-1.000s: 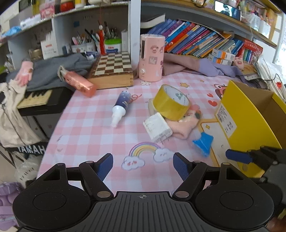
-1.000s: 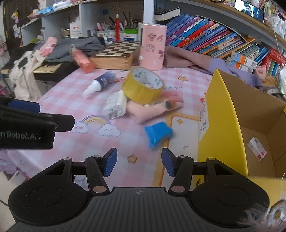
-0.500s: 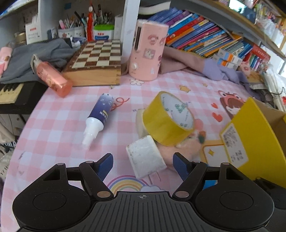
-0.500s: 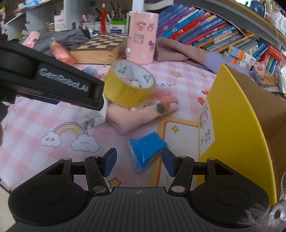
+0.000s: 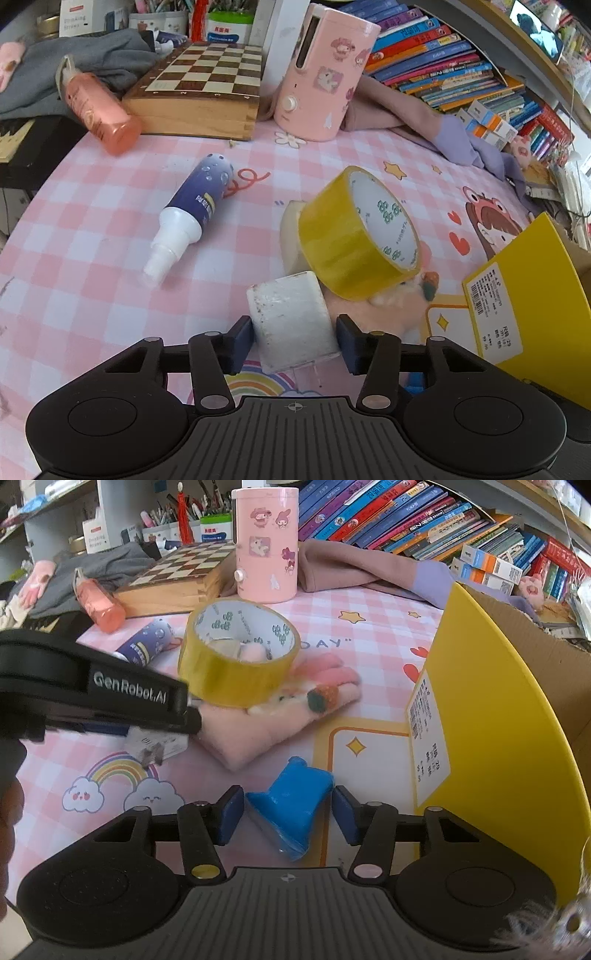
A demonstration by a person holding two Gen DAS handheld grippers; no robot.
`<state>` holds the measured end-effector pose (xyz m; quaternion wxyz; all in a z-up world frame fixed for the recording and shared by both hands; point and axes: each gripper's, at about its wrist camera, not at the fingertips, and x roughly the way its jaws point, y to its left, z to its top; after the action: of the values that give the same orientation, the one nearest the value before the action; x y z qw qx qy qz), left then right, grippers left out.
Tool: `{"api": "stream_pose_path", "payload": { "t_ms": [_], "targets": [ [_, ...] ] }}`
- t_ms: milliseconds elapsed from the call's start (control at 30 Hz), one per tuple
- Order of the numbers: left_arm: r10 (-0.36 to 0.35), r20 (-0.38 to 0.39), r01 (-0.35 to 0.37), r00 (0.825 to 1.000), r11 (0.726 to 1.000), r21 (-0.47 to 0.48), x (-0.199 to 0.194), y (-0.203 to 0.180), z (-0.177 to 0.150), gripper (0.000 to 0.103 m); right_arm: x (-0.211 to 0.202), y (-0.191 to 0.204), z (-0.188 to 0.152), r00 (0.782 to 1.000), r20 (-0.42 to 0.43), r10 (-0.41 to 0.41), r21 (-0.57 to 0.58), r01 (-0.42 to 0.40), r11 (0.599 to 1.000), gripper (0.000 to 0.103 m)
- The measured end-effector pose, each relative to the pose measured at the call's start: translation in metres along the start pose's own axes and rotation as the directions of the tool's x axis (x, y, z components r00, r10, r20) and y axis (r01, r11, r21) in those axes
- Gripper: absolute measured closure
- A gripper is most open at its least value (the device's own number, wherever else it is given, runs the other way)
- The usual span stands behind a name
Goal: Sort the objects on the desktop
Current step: 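Close the left tool on the white charger while the right tool grasps the blue object, then lift the charger and blue object and carry both toward the yellow box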
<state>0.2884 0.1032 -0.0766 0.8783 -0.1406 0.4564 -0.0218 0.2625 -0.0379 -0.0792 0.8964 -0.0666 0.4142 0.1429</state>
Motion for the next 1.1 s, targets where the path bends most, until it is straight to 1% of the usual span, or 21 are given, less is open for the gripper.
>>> {"api": "stream_pose_path", "payload": {
  "t_ms": [100, 133, 200, 333, 667, 900, 1100],
  "targets": [
    [-0.003, 0.0, 0.003, 1.0, 1.0, -0.022, -0.002, 0.004, -0.002, 0.056, 0.0, 0.0, 0.0, 1.0, 0.0, 0.011, -0.002, -0.011, 1.0, 0.059],
    [-0.003, 0.002, 0.003, 1.0, 1.0, -0.029, -0.005, 0.005, -0.002, 0.059, 0.0, -0.001, 0.0, 1.0, 0.0, 0.014, -0.002, -0.014, 1.0, 0.061],
    [-0.006, 0.01, 0.006, 1.0, 0.999, -0.037, -0.011, 0.009, -0.004, 0.06, -0.001, -0.001, 0.0, 1.0, -0.001, 0.025, -0.006, -0.025, 1.0, 0.064],
    [-0.008, 0.034, 0.009, 0.999, 0.999, -0.048, -0.03, 0.015, -0.008, 0.061, -0.009, 0.0, 0.001, 0.998, 0.016, 0.054, -0.017, -0.053, 0.998, 0.067],
    [-0.009, 0.115, 0.02, 0.993, 0.996, -0.092, -0.073, 0.025, -0.024, 0.061, -0.035, 0.008, 0.006, 0.991, 0.069, 0.116, -0.083, -0.11, 0.99, 0.069],
    [-0.027, 0.147, 0.046, 0.989, 0.991, -0.127, -0.101, 0.029, -0.038, 0.061, -0.055, 0.013, 0.0, 0.985, 0.078, 0.153, -0.115, -0.143, 0.983, 0.07],
    [-0.047, 0.169, 0.074, 0.984, 0.985, -0.155, -0.122, 0.033, -0.046, 0.061, -0.074, 0.014, -0.005, 0.981, 0.098, 0.167, -0.137, -0.153, 0.979, 0.071]
  ]
}}
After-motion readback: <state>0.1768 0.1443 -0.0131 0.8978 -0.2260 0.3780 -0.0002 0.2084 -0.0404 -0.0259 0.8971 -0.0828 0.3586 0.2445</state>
